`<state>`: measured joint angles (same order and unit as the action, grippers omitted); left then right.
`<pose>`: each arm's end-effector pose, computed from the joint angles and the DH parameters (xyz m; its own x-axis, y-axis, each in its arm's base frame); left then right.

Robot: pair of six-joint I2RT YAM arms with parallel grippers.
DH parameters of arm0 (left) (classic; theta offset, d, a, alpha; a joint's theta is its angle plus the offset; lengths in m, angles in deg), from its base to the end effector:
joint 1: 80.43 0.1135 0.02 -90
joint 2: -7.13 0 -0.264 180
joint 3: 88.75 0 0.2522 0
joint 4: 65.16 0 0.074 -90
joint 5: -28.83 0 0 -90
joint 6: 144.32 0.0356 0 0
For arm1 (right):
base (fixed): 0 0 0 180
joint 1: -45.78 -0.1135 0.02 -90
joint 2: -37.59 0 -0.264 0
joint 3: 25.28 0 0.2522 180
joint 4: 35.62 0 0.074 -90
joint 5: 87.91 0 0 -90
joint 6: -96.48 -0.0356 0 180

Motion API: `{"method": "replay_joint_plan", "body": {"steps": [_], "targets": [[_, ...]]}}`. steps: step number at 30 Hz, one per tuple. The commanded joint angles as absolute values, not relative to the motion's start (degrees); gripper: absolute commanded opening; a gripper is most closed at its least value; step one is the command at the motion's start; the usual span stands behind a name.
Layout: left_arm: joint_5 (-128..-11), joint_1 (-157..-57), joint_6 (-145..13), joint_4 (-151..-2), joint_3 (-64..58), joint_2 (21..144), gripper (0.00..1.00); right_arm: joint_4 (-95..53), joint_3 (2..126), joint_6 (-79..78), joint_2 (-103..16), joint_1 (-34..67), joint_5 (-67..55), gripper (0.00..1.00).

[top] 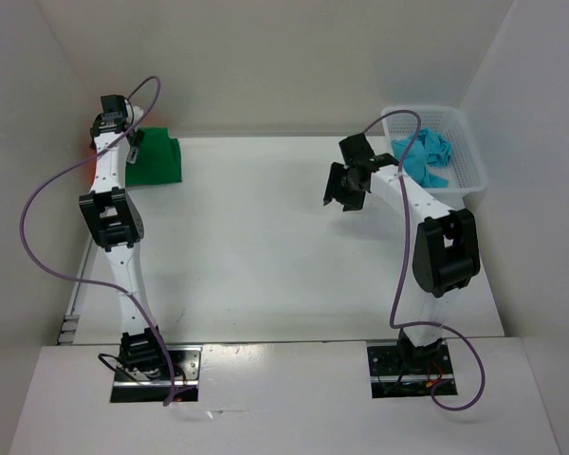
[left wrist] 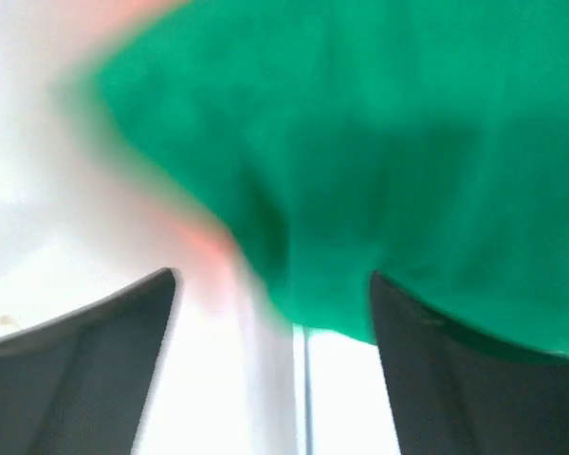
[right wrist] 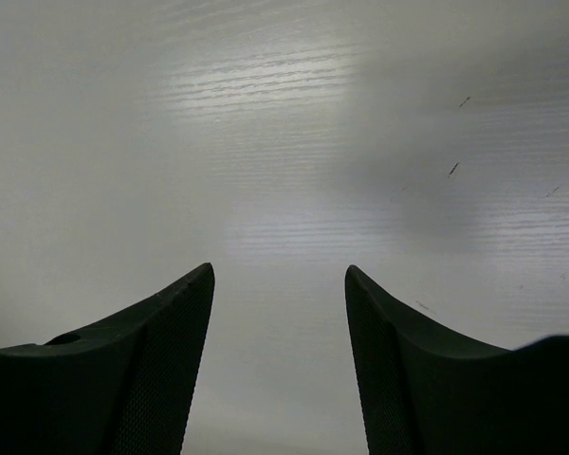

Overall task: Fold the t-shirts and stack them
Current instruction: Put the neatly folded tshirt into the corner of the board with the left arm, then grab crumpled tshirt from bin with the right arm

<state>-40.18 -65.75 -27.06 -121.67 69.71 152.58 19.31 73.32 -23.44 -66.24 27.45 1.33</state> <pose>0.5394 0.1545 0.2462 -0.8154 0.2284 -0.5319 -0.1288 0.8242 0.5514 0.3689 0.1227 0.2518 -0.8736 0.2360 -0.4255 0.1327 0.9569 0.2582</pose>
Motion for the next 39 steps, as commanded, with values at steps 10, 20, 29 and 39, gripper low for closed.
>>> {"method": "replay_joint_plan", "body": {"steps": [10, 20, 29, 39], "targets": [[-39.6, -61.7, -38.0, -125.3, 78.6, 146.4, 0.99, 26.6, 88.1, -18.7, -61.5, 29.0, 14.1, 0.86], [-58.1, -62.3, -41.1, -126.7, 57.0, 129.3, 0.99, 26.5, 118.0, -20.5, -81.5, 48.6, 20.1, 0.94], [-59.8, -64.3, -42.2, -121.3, 34.7, 119.7, 0.99, 36.6, 141.4, -20.5, -102.5, 53.3, 12.0, 1.00], [-58.6, -64.9, -41.7, -121.8, 33.4, 119.7, 0.99, 38.6, 132.9, -19.4, -101.0, 53.9, 5.6, 0.84]]}}
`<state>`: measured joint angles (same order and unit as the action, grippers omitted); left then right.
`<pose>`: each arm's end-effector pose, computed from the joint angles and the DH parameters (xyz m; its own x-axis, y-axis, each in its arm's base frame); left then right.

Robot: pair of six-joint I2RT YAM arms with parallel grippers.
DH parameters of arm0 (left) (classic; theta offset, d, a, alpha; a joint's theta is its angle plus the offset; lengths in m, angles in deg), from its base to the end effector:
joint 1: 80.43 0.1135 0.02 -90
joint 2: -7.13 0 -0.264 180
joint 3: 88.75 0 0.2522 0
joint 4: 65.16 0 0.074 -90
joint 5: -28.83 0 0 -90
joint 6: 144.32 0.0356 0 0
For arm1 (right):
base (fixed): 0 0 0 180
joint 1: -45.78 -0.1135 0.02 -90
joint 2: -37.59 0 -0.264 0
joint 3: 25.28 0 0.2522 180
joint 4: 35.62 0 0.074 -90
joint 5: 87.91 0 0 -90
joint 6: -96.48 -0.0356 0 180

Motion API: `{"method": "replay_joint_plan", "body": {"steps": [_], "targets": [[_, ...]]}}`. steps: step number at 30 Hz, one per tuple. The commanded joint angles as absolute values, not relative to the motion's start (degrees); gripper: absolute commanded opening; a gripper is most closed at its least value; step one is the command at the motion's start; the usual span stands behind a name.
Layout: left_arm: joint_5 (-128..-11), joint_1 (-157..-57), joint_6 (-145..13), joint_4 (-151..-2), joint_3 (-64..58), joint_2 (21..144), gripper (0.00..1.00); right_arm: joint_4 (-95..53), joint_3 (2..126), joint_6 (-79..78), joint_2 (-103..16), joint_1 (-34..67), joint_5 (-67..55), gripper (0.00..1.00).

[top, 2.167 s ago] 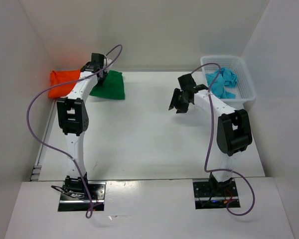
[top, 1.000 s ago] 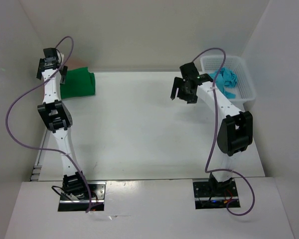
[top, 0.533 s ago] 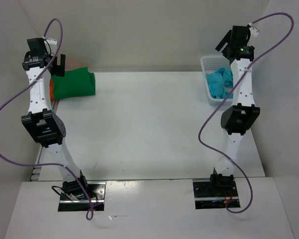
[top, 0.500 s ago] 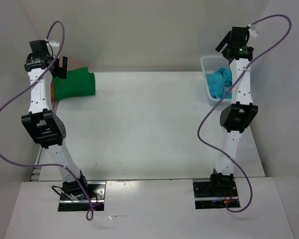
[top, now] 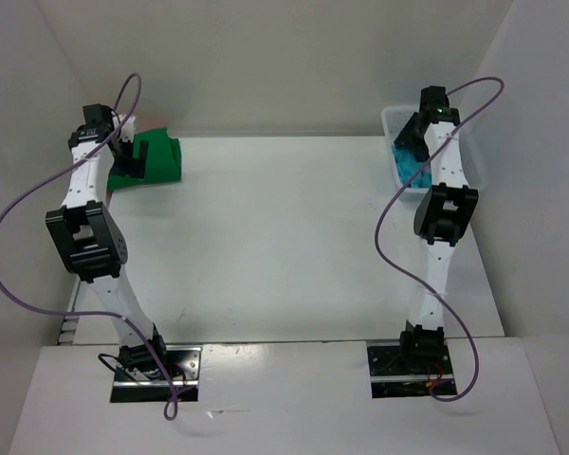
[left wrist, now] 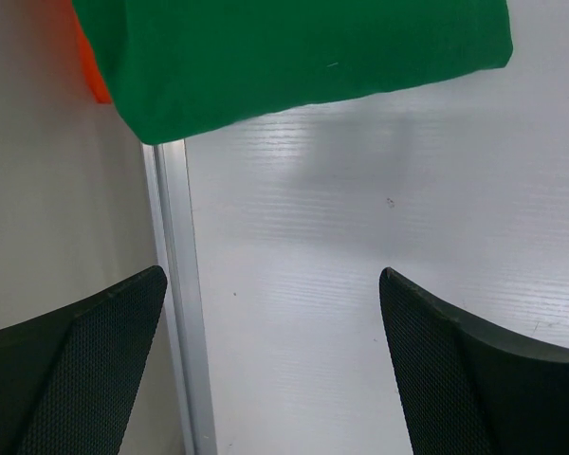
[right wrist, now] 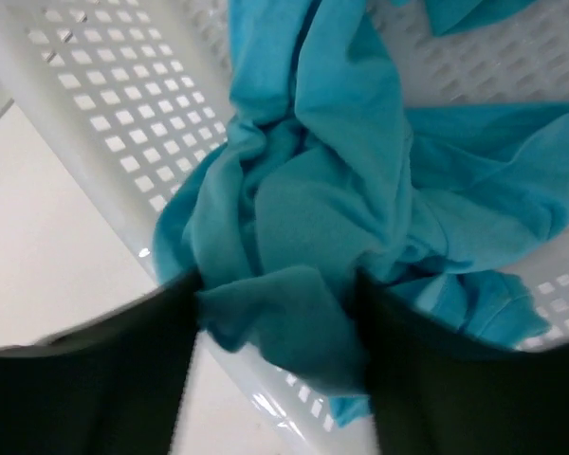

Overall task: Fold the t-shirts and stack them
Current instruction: Grab crumpled tshirt from bin with the right arm

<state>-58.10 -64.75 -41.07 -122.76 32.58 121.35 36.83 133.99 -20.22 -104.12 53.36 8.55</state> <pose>0.4311 0.1230 0.3010 -0.7924 0.0153 -0.6098 -0.1244 0.9746 0.1860 0.5254 -0.0740 0.2637 -0.6367 0.5351 -0.5552 0.5388 0.8238 0.1762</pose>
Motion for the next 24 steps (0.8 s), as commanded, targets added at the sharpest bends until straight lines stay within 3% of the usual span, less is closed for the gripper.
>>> {"method": "replay_joint_plan", "body": {"steps": [1, 3, 8, 17, 24], "targets": [[-58.1, -64.9, -41.7, -121.8, 33.4, 119.7, 0.99, 38.6, 132.9, -19.4, -101.0, 53.9, 4.9, 0.61], [-58.1, -64.9, -41.7, -121.8, 32.8, 119.1, 0.99, 38.6, 132.9, -19.4, -101.0, 53.9, 4.4, 0.00], [-58.6, -64.9, -41.1, -121.8, 32.1, 117.2, 0.99, 39.7, 137.6, -20.0, -96.1, 53.9, 6.7, 0.00], [-62.6, -66.0, -41.1, -121.8, 31.6, 110.9, 0.99, 41.9, 153.4, -21.2, -79.9, 42.3, 22.8, 0.00], [-65.1, -66.0, -41.7, -121.3, 28.4, 104.3, 0.99, 29.2, 147.5, -13.6, -63.6, 33.8, -5.9, 0.00]]}}
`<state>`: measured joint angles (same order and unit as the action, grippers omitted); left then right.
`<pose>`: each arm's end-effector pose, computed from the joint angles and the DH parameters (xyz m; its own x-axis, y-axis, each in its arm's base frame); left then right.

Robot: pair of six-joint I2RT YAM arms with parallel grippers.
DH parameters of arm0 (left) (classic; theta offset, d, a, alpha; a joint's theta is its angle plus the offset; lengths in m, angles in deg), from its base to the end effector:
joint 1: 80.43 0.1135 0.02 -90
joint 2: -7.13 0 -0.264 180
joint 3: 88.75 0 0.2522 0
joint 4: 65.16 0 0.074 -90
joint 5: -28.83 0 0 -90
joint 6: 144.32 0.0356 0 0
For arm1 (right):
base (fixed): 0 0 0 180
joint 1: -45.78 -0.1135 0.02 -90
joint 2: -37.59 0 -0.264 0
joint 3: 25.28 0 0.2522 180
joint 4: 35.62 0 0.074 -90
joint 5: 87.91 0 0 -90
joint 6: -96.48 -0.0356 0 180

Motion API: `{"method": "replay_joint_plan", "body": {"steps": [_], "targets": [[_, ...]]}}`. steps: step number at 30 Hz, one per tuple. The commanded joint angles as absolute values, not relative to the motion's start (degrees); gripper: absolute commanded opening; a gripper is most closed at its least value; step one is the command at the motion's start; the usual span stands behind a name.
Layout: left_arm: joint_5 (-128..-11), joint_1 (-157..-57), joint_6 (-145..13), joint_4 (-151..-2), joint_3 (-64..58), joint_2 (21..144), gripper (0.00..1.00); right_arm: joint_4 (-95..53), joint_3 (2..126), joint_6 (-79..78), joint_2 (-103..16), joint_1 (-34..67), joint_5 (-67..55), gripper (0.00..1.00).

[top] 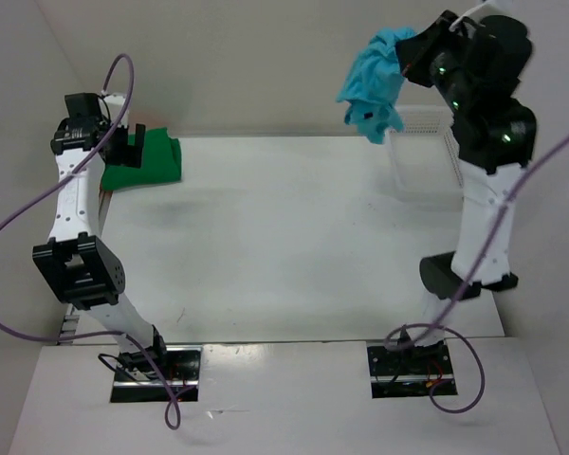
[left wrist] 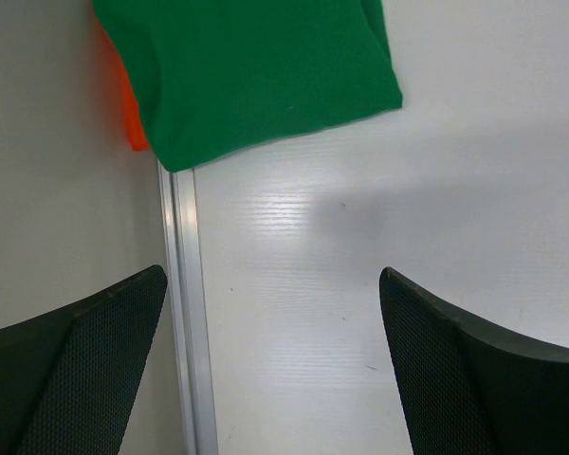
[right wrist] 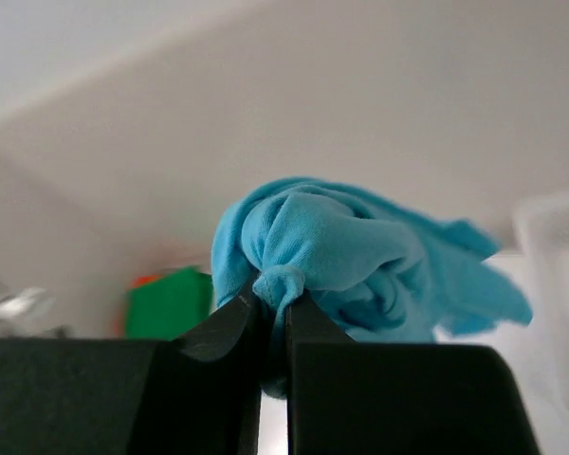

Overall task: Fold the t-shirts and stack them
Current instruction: Grab crumpled tshirt from bin with the right arm, then move the tshirt to the center of the board, then flatten out the tshirt

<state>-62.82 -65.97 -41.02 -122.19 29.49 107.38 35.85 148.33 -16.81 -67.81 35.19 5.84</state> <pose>0.3798 0.0969 0.3822 -0.6460 0.0709 -0.7600 -0.0815 0.9836 0.1610 0.2885 0.0516 0.5960 -0.0985 0.3830 -0.9185 -0.0874 0.9161 0.3913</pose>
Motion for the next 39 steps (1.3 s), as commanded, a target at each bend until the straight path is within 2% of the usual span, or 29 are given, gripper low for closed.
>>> {"method": "replay_joint_plan", "body": {"steps": [1, 4, 6, 8, 9, 10, 11, 13, 14, 17, 19, 20, 21, 24, 26, 29, 33, 35, 39], "targets": [[-65.9, -66.0, -41.7, -121.3, 27.5, 103.8, 0.99, 29.2, 145.0, -13.0, -63.6, 32.4, -7.4, 0.00], [-66.4, -66.0, -41.7, -121.3, 26.3, 102.2, 0.99, 29.2, 138.8, -13.0, -63.0, 30.4, -10.1, 0.01], [-66.4, -66.0, -41.7, -121.3, 25.6, 100.8, 0.99, 29.7, 135.4, -15.1, -65.3, 30.4, -10.1, 0.06], [-66.4, -66.0, -41.7, -121.3, 25.6, 99.6, 0.99, 29.7, 130.5, -15.1, -67.3, 30.4, -10.1, 0.28], [-66.4, -66.0, -41.7, -121.3, 25.1, 99.6, 0.99, 30.4, 129.3, -15.8, -68.7, 30.4, -9.2, 0.48], [-67.1, -66.0, -41.7, -121.3, 25.1, 99.0, 0.99, 30.4, 127.3, -15.8, -72.0, 30.4, -9.2, 0.65], [-67.7, -66.0, -41.7, -121.8, 24.6, 99.0, 0.99, 31.1, 126.7, -14.2, -73.8, 30.4, -9.8, 0.91], [-68.2, -66.0, -41.1, -122.3, 24.6, 98.4, 0.99, 33.6, 127.4, -13.5, -78.5, 30.4, -9.3, 1.00], [-69.0, -66.0, -41.1, -123.2, 24.6, 97.8, 0.99, 34.8, 127.4, -12.8, -78.5, 29.6, -9.3, 1.00], [-74.0, -68.6, -35.5, -127.4, 21.8, 96.5, 0.99, 30.2, 116.7, -10.6, -71.2, 26.9, -4.4, 1.00], [-78.3, -72.4, -32.2, -130.2, 18.5, 94.4, 0.99, 28.4, 103.2, -9.2, -64.9, 25.6, -3.9, 1.00], [-78.3, -78.3, -29.0, -131.9, 16.1, 93.6, 0.99, 27.6, 98.1, -9.2, -62.9, 25.6, -3.9, 1.00], [-76.2, -81.7, -27.8, -131.9, 13.5, 92.8, 0.99, 25.2, 87.6, -9.8, -60.8, 25.6, -3.2, 1.00], [-74.7, -94.0, -21.8, -131.3, -3.1, 84.6, 0.99, 18.3, 69.6, -12.6, -53.6, 25.6, -3.1, 1.00], [-75.2, -100.3, -17.8, -131.3, -8.6, 80.5, 0.99, 15.7, 62.9, -13.9, -52.9, 25.6, -3.1, 1.00], [-72.9, -105.4, -17.2, -132.4, -15.6, 79.0, 0.99, 13.3, 60.2, -16.3, -55.5, 25.6, -0.5, 1.00], [-68.5, -121.2, -22.1, -130.7, -20.7, 81.7, 0.99, 14.5, 56.6, -21.2, -57.2, 25.6, 3.2, 1.00], [-62.4, -124.9, -23.6, -126.6, -22.5, 83.9, 0.99, 13.7, 52.2, -24.3, -56.2, 25.6, 3.8, 1.00], [-59.6, -130.5, -25.4, -120.4, -24.5, 87.8, 0.99, 11.2, 48.1, -26.9, -57.8, 25.6, 3.8, 1.00]]}}
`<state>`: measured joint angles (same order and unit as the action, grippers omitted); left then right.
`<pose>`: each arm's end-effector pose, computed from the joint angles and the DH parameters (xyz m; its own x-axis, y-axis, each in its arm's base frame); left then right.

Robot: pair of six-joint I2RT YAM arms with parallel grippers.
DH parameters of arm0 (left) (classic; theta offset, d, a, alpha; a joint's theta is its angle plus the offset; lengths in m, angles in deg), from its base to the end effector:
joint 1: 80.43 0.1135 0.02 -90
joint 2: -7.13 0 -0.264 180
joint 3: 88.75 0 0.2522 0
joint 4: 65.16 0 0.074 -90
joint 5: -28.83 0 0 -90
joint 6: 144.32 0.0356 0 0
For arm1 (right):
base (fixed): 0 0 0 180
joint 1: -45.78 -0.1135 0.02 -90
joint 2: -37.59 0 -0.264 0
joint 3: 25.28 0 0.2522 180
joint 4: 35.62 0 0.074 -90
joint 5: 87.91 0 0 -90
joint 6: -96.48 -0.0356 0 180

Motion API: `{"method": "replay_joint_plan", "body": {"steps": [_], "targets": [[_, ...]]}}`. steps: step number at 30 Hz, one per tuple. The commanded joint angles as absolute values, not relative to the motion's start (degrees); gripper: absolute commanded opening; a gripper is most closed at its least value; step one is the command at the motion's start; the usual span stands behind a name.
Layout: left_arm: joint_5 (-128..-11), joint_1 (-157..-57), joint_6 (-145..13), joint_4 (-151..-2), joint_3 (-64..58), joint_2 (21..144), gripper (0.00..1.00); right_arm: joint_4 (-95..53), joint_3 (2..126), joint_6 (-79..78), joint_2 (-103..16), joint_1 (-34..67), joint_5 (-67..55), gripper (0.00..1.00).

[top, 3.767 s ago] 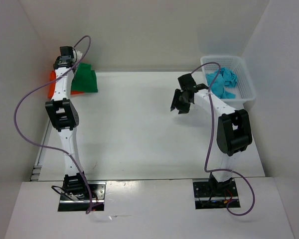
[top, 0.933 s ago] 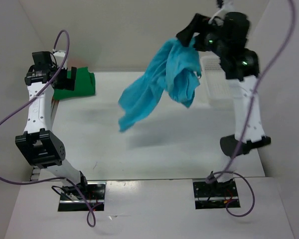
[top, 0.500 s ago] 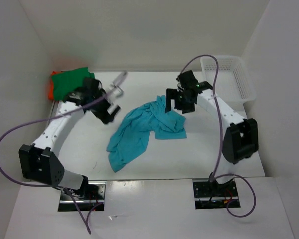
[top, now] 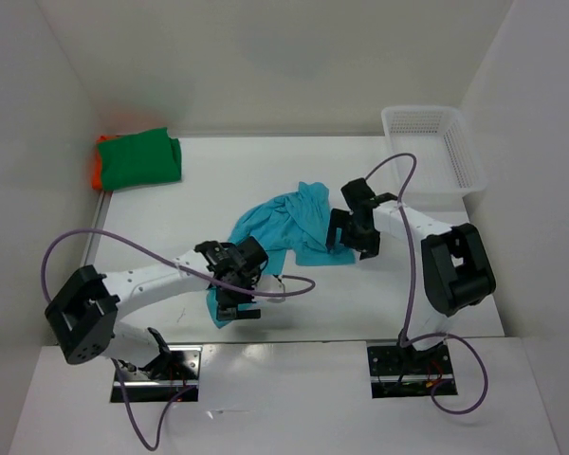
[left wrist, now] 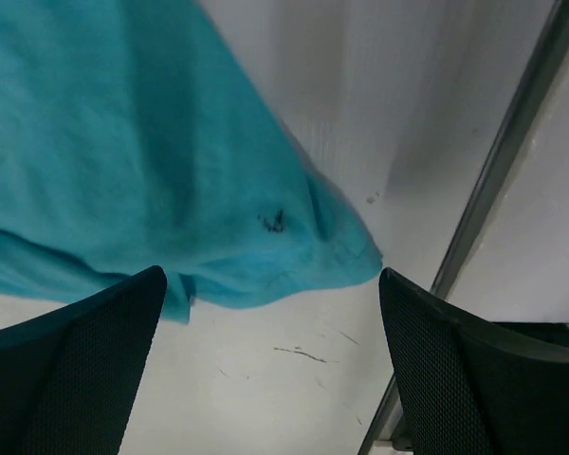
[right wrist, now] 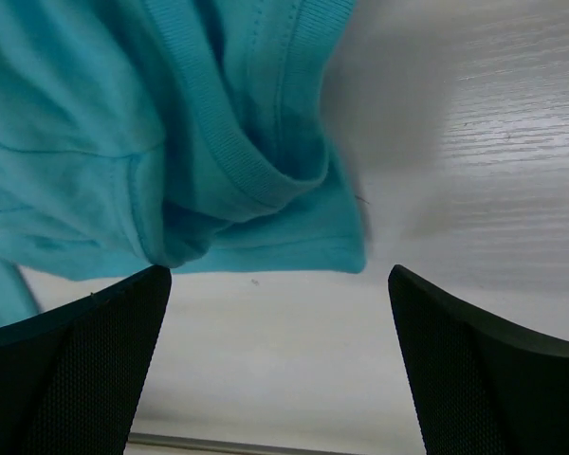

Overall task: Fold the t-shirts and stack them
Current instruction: Flatten out the tshirt

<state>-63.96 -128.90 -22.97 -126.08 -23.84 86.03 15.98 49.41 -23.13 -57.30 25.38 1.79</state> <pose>0.1594 -0.1826 0.2058 -0.1533 0.9569 -0.2468 0.9788 0.1814 0.0953 0.2937 0.1094 0.1853 -0.9471 0.1749 -0.2691 0.1356 0.9780 0.1586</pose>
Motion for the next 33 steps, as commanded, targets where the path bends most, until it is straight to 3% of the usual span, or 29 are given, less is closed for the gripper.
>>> {"method": "replay_joint_plan", "body": {"steps": [1, 9, 14, 16, 18, 19, 21, 22, 23, 25, 29, 33], "targets": [[-59.6, -131.2, -25.9, -120.4, -24.5, 88.5, 0.99, 9.4, 46.7, -27.6, -58.5, 25.6, 3.8, 1.00], [-51.7, -132.7, -26.2, -116.0, -32.4, 95.6, 0.99, 6.2, 45.3, -28.7, -63.3, 25.0, 0.8, 0.98], [-51.9, -132.7, -25.3, -116.2, -33.1, 93.9, 0.99, 6.9, 42.1, -30.3, -57.8, 25.0, -0.4, 0.97], [-50.6, -132.7, -24.8, -116.2, -33.1, 97.1, 0.87, 7.7, 41.5, -30.3, -56.4, 25.0, 0.3, 0.95], [-50.1, -132.7, -24.8, -115.6, -32.4, 99.6, 0.56, 7.0, 41.0, -30.3, -56.4, 25.0, 0.3, 0.92], [-50.1, -132.7, -24.8, -115.6, -31.8, 100.9, 0.37, 6.4, 41.0, -30.3, -57.1, 25.0, -0.6, 0.82], [-50.7, -132.7, -25.4, -115.6, -31.8, 100.9, 0.19, 5.1, 41.0, -30.8, -60.2, 25.0, -2.3, 0.61], [-50.7, -132.7, -26.3, -115.6, -31.3, 100.9, 0.10, 3.4, 40.4, -30.8, -61.0, 25.0, -3.2, 0.32], [-50.7, -132.7, -27.0, -115.6, -31.3, 100.4, 0.02, 2.7, 39.9, -31.5, -61.5, 25.0, -3.7, 0.19], [-50.1, -129.9, -28.3, -115.6, -31.3, 98.4, 0.00, 2.7, 40.8, -31.5, -61.5, 25.0, -3.7, 0.00], [-45.9, -120.6, -27.7, -119.6, -26.2, 89.4, 0.00, 10.2, 48.1, -28.6, -55.6, 26.0, 0.9, 0.00], [-40.6, -109.3, -22.0, -123.5, -11.2, 81.0, 0.00, 19.3, 65.6, -25.3, -46.4, 30.4, 4.6, 0.00]]}}
